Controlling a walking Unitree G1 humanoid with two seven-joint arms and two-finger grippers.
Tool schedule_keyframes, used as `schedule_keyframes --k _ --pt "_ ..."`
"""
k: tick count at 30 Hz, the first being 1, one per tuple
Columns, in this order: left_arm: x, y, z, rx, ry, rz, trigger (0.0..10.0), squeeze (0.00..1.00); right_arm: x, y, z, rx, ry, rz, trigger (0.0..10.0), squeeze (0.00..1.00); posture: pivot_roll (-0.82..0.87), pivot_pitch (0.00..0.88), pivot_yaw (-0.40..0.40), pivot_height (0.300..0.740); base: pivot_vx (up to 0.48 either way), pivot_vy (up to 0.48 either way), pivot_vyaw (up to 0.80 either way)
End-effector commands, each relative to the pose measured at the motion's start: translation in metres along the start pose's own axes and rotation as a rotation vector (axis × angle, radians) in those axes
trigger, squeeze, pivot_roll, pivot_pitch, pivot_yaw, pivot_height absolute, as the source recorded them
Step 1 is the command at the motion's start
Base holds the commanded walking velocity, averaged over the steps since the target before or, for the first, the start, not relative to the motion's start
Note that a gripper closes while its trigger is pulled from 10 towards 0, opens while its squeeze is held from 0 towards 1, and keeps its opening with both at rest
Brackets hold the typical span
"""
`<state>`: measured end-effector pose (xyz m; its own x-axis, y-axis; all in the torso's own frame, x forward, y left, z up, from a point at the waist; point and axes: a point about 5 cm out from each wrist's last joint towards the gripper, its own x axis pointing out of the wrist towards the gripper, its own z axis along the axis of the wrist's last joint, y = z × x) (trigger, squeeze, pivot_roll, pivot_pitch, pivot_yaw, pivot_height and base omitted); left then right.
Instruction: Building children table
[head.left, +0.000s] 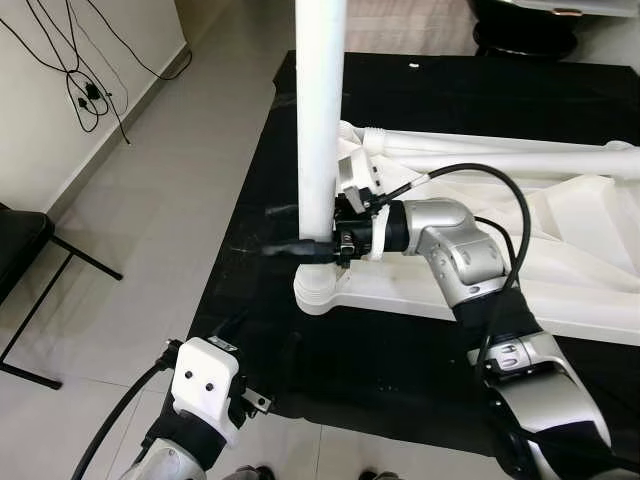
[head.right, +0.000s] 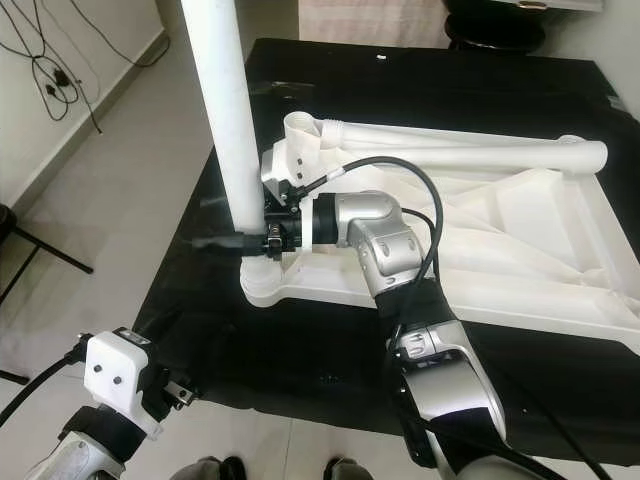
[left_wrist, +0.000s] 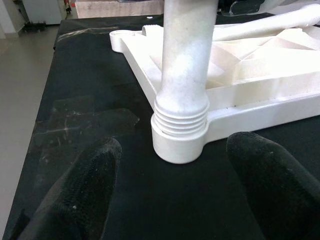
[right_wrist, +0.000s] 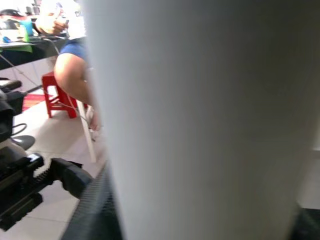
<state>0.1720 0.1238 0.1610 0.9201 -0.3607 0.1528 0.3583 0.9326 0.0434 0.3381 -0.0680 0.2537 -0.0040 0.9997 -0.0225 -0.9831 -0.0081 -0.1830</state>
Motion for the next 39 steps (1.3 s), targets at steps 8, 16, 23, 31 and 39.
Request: schedule_keyframes --k 8,16,23,31,39 --pt "-0.001 -0.003 0.001 -0.001 -0.005 0.016 10.0 0.0 -0.007 0.007 -0.02 0.072 0.011 -0.181 0.0 0.0 0.07 0.211 -0.057 0.74 0.0 0.0 0.0" --pt "-0.015 0.002 0.005 0.051 0.024 0.075 10.0 0.0 -0.041 0.043 -0.073 0.129 0.265 -1.036 0.0 0.0 0.04 0.205 -0.039 0.74 0.0 0.0 0.0" --pt "-0.033 -0.008 0.01 -0.005 0.059 0.102 10.0 0.0 -0.039 0.036 -0.07 0.104 0.248 -1.019 0.0 0.0 0.04 0.19 -0.037 0.74 0.0 0.0 0.0" --pt "-0.037 -0.018 0.01 -0.039 0.076 0.078 10.0 0.0 -0.033 0.014 -0.051 0.076 0.178 -1.002 10.0 0.0 0.06 0.189 -0.032 0.74 0.0 0.0 0.0" --pt "-0.042 -0.028 0.017 -0.076 0.083 0.047 10.0 0.0 -0.022 -0.008 -0.03 0.027 0.115 -0.894 10.0 0.0 0.07 0.198 -0.038 0.74 0.0 0.0 0.0"
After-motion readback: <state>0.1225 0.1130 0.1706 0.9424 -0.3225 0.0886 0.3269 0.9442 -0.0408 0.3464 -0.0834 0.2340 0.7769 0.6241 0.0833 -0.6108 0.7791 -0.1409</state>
